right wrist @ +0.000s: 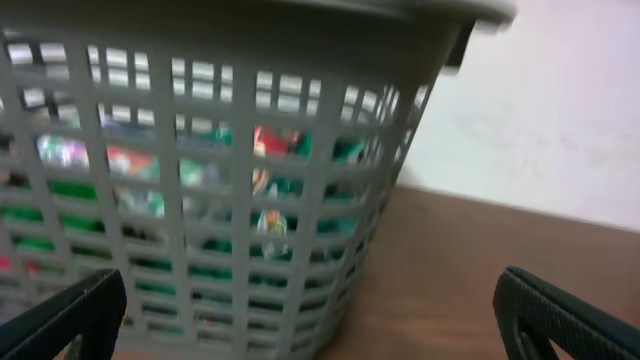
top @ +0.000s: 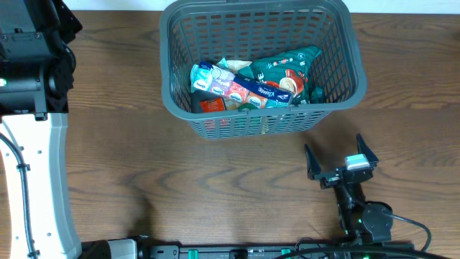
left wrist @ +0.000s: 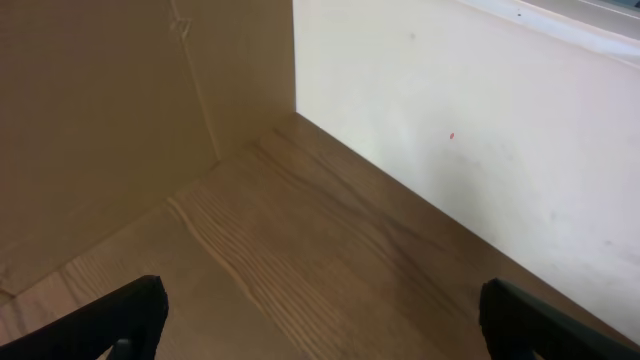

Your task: Pack container

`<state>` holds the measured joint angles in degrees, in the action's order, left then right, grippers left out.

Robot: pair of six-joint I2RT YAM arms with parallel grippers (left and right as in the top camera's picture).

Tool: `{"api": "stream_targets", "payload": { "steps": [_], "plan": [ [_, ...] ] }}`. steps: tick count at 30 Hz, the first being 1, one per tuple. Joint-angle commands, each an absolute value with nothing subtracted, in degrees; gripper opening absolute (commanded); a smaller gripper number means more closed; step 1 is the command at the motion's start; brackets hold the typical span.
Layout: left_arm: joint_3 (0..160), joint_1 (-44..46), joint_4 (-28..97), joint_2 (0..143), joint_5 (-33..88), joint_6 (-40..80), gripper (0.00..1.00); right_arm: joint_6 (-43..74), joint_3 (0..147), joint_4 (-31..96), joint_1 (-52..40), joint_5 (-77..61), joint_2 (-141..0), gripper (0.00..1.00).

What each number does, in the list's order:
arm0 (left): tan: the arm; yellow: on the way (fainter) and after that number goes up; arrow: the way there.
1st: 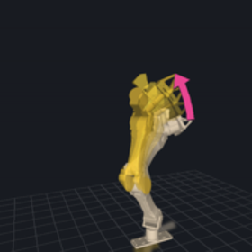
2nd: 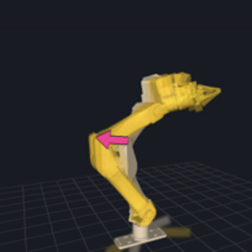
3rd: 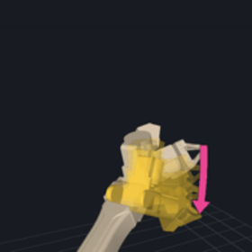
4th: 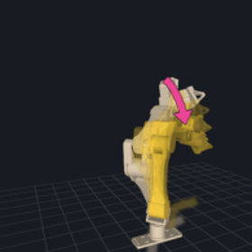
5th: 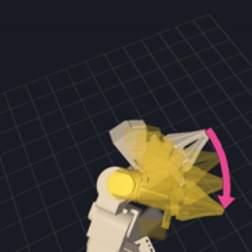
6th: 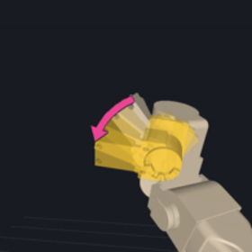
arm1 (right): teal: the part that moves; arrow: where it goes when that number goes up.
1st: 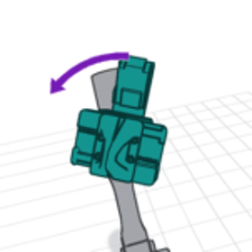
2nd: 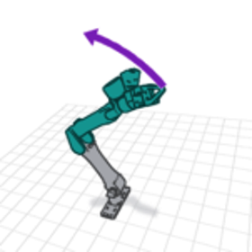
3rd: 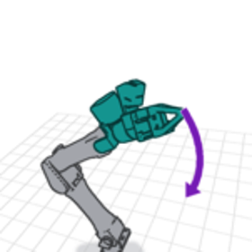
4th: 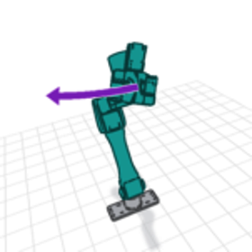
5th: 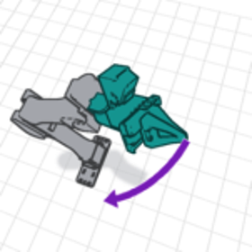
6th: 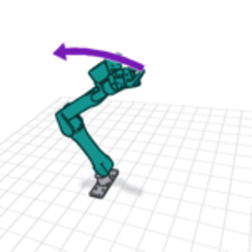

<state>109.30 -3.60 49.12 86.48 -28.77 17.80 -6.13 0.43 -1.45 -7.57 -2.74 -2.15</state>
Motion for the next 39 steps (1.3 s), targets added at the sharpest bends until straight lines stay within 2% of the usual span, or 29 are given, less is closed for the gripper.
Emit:
{"api": "stream_targets", "payload": {
  "steps": [1, 31, 39],
  "plan": [
    [109.36, -3.84, 49.25, 86.48, -29.82, 17.69, 0.99, -6.94, 0.30, 2.31, -7.16, -3.07, -1.61, 0.99],
    [109.36, -3.84, 49.25, 86.30, -29.82, 17.69, 0.99, -6.92, 0.32, 3.99, -7.16, -3.03, -1.96, 0.99],
    [109.36, -4.23, 49.06, 79.31, -31.55, 17.69, 0.99, -6.92, 0.32, 4.01, -7.16, -3.03, -1.96, 0.99]
  ]
}}
